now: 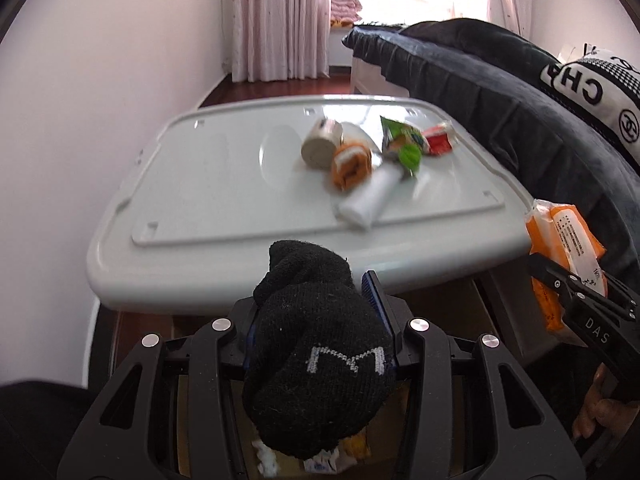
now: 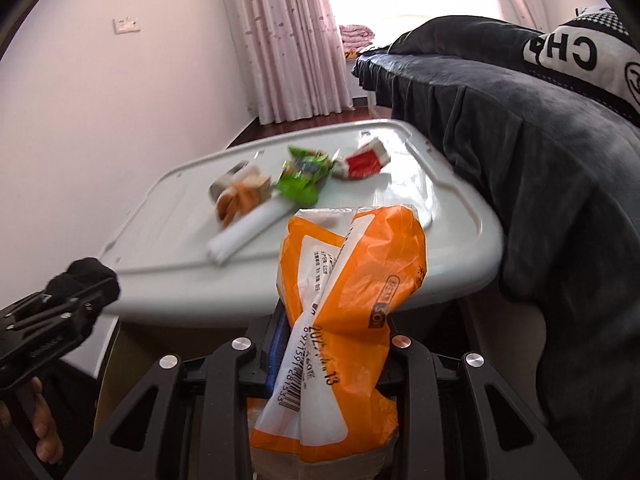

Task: Collect trash
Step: 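Lower the sock and bag into the cardboard box and open both tools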

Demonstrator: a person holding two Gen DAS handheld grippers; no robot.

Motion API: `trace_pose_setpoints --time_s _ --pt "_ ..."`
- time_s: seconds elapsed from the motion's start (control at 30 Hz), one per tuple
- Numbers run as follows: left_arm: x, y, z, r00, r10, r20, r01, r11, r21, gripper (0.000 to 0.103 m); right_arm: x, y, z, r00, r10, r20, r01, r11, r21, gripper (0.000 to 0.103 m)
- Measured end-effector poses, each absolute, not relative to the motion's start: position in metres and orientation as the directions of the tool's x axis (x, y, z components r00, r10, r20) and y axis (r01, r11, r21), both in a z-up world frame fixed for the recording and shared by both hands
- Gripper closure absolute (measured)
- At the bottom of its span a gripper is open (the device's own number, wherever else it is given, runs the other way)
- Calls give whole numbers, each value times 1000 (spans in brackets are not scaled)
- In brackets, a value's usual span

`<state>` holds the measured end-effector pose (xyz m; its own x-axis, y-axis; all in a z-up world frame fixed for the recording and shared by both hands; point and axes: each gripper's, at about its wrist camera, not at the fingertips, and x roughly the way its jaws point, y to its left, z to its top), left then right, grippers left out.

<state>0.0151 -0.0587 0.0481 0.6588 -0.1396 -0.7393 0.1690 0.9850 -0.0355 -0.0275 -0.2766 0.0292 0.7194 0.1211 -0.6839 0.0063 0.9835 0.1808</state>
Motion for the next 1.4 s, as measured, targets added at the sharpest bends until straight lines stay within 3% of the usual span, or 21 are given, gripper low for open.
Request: trace_pose_setpoints --time_s 0.4,0.87,0.93,0.97,1.0,1.03,1.4 --pt "-24 -38 -33 448 -65 -891 150 989 4 60 -46 -241 -21 536 162 -828 -24 984 177 72" --pt "-17 -39 -39 432 -49 -901 134 991 10 59 -42 -234 -34 492 169 -854 -29 984 177 70" --pt "-17 -37 -38 433 -41 -900 126 992 16 50 -40 -234 -34 485 172 -858 -27 983 182 59" --pt "-17 -37 -39 433 -32 -901 119 993 22 41 -41 -235 -33 491 167 -855 -20 983 181 46" --pt "-16 -35 -39 428 -15 -904 100 994 31 21 -42 -236 -30 506 162 -847 -13 984 180 41" --pt "-16 -33 -38 430 -7 -903 89 995 34 15 -42 -237 -29 513 162 -843 -8 983 184 41" --pt "-17 -25 -38 426 -20 -905 58 998 5 15 -40 -244 -26 519 165 -838 28 977 210 41"
